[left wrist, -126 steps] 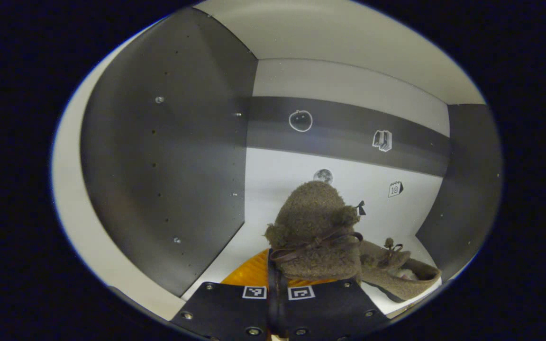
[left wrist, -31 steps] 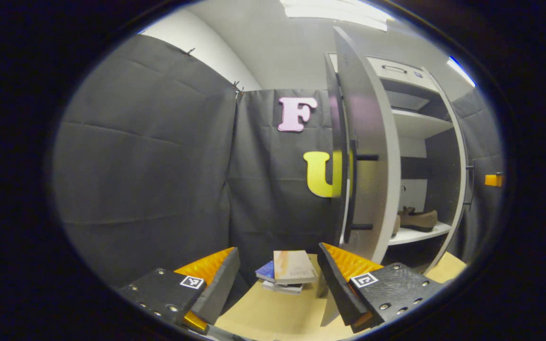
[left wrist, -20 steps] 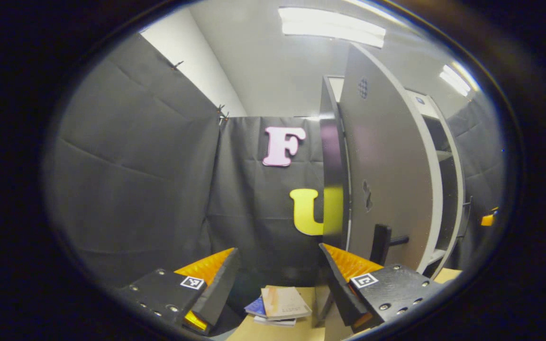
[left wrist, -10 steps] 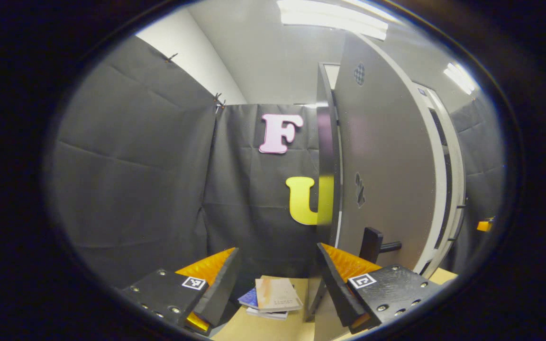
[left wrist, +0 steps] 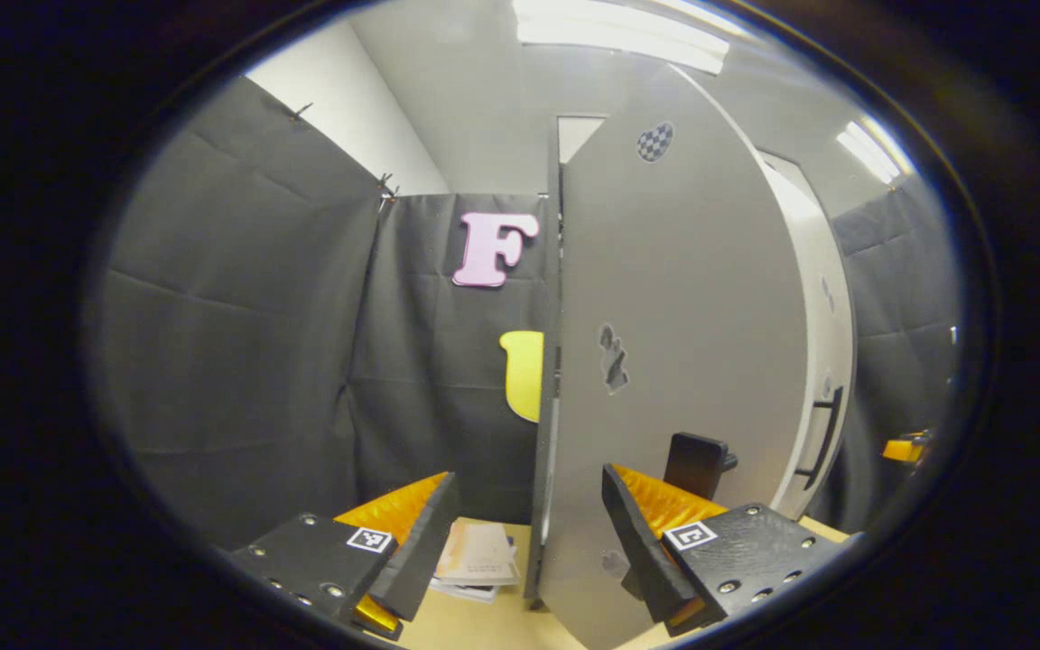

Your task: Grab one shoe with the right hand and put it into the shoe cabinet, grab the other shoe with the left hand and put it into the shoe cabinet; then close the right door with the right hand and the left door with the left hand.

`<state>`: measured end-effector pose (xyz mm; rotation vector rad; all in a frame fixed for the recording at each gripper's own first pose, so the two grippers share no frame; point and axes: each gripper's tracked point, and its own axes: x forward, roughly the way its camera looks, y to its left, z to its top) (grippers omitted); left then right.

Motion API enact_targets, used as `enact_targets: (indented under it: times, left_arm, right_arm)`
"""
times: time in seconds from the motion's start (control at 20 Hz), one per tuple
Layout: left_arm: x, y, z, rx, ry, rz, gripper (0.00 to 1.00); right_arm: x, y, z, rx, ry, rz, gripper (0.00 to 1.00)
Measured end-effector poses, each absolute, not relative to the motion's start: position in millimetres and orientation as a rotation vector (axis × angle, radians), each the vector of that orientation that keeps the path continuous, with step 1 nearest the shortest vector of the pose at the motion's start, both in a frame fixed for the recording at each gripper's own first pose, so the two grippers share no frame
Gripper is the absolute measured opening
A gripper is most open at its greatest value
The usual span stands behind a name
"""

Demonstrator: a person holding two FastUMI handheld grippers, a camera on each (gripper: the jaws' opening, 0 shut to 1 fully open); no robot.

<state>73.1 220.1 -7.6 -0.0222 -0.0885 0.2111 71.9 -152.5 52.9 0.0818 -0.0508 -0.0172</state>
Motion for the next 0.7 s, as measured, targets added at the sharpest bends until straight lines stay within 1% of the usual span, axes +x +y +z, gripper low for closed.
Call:
enact_targets:
  times: [0.05,0.25,0.4,0.45,0.5,0.55,0.7]
  left_arm:
    - [78,209,-9,-0.019,-0.084,0.202,0.99]
    - [100,164,-11,0.017,-0.069,0.186,1.00]
    - [108,149,-15,-0.041,-0.063,0.187,0.99]
    - [107,149,-18,-0.064,-0.055,0.201,0.95]
    - [104,151,-21,-0.084,-0.050,0.226,0.90]
    - [98,153,-26,-0.106,-0.048,0.251,0.85]
    - [80,147,-44,-0.149,-0.006,0.288,0.93]
  right_arm:
    - [71,-154,51,0.080,-0.050,-0.014,0.96]
    - [59,-166,47,0.080,-0.045,-0.015,0.96]
    - [49,-180,46,0.073,-0.045,-0.037,0.96]
    - [48,-182,42,0.074,-0.039,-0.044,0.92]
    - [46,-185,39,0.076,-0.031,-0.038,0.96]
    - [45,-186,36,0.079,-0.020,-0.023,0.96]
    - [43,-183,29,0.055,0.017,0.066,0.96]
